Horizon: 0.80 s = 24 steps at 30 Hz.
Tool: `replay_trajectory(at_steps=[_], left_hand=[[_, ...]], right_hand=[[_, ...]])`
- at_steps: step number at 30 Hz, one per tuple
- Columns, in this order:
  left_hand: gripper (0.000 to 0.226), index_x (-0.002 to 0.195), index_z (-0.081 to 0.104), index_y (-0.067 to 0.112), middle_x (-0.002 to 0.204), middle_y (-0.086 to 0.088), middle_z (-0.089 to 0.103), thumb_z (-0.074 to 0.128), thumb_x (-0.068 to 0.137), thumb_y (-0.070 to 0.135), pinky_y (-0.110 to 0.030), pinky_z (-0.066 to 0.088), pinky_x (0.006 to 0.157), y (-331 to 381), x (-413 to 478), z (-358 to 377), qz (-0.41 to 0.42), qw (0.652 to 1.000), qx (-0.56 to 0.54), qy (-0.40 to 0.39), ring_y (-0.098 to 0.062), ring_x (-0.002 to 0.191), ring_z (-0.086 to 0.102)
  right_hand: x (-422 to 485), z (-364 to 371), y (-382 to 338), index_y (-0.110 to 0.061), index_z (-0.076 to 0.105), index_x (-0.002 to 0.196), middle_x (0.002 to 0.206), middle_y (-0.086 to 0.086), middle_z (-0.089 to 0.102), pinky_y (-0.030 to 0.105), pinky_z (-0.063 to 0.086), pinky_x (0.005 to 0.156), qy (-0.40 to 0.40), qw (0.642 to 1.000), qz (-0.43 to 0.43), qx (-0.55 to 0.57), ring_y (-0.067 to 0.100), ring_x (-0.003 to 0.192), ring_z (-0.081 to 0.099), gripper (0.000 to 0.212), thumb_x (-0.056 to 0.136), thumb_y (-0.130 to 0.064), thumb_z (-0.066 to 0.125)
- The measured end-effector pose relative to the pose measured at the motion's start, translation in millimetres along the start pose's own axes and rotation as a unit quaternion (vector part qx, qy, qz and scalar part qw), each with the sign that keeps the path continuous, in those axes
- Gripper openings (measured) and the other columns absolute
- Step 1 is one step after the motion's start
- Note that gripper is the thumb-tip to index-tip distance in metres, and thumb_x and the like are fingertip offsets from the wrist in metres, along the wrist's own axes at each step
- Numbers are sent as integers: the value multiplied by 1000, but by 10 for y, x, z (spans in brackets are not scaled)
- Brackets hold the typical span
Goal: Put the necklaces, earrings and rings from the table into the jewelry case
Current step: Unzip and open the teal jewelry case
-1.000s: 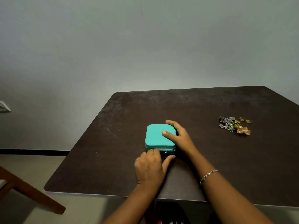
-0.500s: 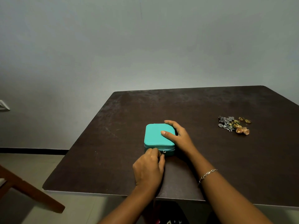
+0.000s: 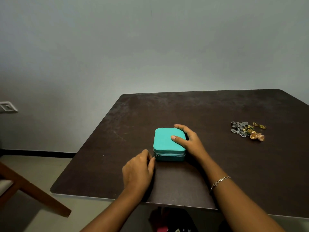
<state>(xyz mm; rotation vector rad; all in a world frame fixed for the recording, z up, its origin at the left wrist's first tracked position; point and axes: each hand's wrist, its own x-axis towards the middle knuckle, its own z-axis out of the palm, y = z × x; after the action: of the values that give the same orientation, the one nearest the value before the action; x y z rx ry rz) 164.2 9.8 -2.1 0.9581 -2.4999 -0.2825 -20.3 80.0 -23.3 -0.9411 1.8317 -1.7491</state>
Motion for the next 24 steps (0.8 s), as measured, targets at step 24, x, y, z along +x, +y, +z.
replay_trajectory(at_steps=[24], left_hand=[[15, 85, 58, 20, 83, 4, 67, 53, 90, 34, -30, 46, 65, -133, 530, 151, -62, 997, -46, 31, -16, 77, 61]], right_hand=[[23, 9, 24, -29, 58, 115, 116, 2, 59, 40, 54, 85, -21, 999, 19, 31, 22, 103, 60, 53, 64, -34, 72]])
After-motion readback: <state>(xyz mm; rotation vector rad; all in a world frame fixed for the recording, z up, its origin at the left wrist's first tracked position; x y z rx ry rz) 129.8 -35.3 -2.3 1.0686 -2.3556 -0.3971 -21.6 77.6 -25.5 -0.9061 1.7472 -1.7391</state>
